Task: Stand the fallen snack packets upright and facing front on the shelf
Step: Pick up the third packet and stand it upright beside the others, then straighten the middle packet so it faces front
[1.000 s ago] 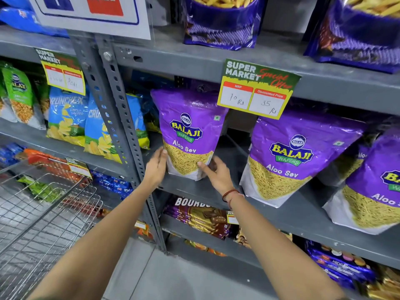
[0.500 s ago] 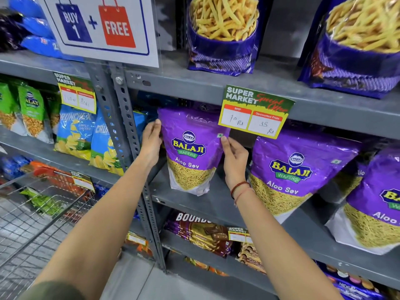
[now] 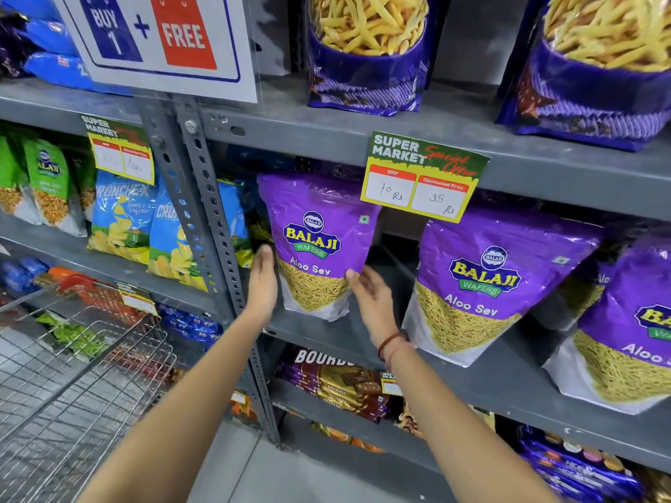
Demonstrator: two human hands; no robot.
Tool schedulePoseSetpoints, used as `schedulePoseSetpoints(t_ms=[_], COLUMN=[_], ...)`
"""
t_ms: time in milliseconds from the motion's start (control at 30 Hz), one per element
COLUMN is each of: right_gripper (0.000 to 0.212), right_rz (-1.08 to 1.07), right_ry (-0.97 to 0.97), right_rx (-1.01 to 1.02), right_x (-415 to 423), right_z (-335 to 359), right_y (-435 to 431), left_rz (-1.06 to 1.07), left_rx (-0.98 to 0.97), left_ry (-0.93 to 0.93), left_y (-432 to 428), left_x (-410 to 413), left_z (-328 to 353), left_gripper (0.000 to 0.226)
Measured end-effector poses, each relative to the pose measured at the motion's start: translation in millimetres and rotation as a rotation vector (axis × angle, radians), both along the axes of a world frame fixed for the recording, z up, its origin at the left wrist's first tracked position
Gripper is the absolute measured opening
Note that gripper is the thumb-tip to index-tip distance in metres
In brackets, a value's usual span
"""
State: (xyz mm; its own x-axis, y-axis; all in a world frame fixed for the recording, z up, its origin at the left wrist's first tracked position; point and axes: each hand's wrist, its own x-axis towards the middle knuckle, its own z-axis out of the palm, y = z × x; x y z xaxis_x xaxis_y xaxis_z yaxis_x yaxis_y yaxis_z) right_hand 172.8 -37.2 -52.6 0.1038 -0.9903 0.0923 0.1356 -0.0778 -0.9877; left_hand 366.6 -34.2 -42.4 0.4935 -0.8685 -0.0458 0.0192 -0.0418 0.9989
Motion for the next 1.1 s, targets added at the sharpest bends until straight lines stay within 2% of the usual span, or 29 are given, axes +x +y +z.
schedulePoseSetpoints(t_ms=[67, 167, 267, 367, 467, 533, 600, 633, 700, 800, 867, 933, 1000, 1033, 1100], right_gripper=[0.030, 0.029, 0.030, 0.031, 0.051, 0.052, 0.042, 0.034, 0.020, 0.024, 0.033, 0.064, 0.074, 0.071, 0.068], right_rz=[0.056, 0.040, 0.007, 0.081, 0.133, 0.062, -0.063, -0.147, -0.358, -0.646, -0.712, -0.618, -0.471, -0.414, -0.363], right_ry=[0.146, 0.414, 0.512, 0.611, 0.679, 0.707, 0.693, 0.684, 0.689, 0.665, 0.591, 0.475, 0.380, 0.365, 0.357], right_rx=[0.029, -0.058, -0.089, -0.069, -0.064, -0.078, -0.107, -0.121, -0.158, -0.135, -0.067, -0.004, -0.046, -0.072, -0.096], right_x=[3, 7, 10, 8, -10, -31, -57, -71, -98, -140, -162, -176, -183, -185, -188], right_z=[-21, -39, -38, -33, -35, -42, -51, -54, -59, -63, -63, -57, -49, -47, -47], right_y=[11, 19, 19, 17, 26, 36, 48, 55, 68, 84, 83, 76, 67, 63, 58], left_rz=[-0.011, -0.026, -0.012, -0.008, 0.055, 0.206, 0.330, 0.316, 0.149, -0.197, -0.347, -0.448, -0.527, -0.565, -0.603], left_rx=[0.078, 0.174, 0.163, 0.163, 0.148, 0.055, -0.037, -0.076, -0.142, -0.170, -0.129, -0.044, 0.042, 0.058, 0.036], left_ry=[0.028, 0.023, -0.002, -0.027, -0.111, -0.199, -0.269, -0.307, -0.398, -0.413, -0.383, -0.353, -0.330, -0.336, -0.344], left_y=[13, 22, 20, 21, 30, 42, 57, 63, 70, 61, 48, 35, 25, 22, 21], left_x=[-12, -20, -20, -20, -36, -57, -88, -105, -138, -179, -194, -202, -204, -205, -207], left_z=[-25, -46, -42, -35, -35, -39, -45, -48, -54, -51, -43, -36, -32, -33, -36], left_gripper=[0.069, 0.073, 0.069, 0.066, 0.059, 0.048, 0.033, 0.027, 0.021, 0.038, 0.069, 0.103, 0.124, 0.125, 0.112])
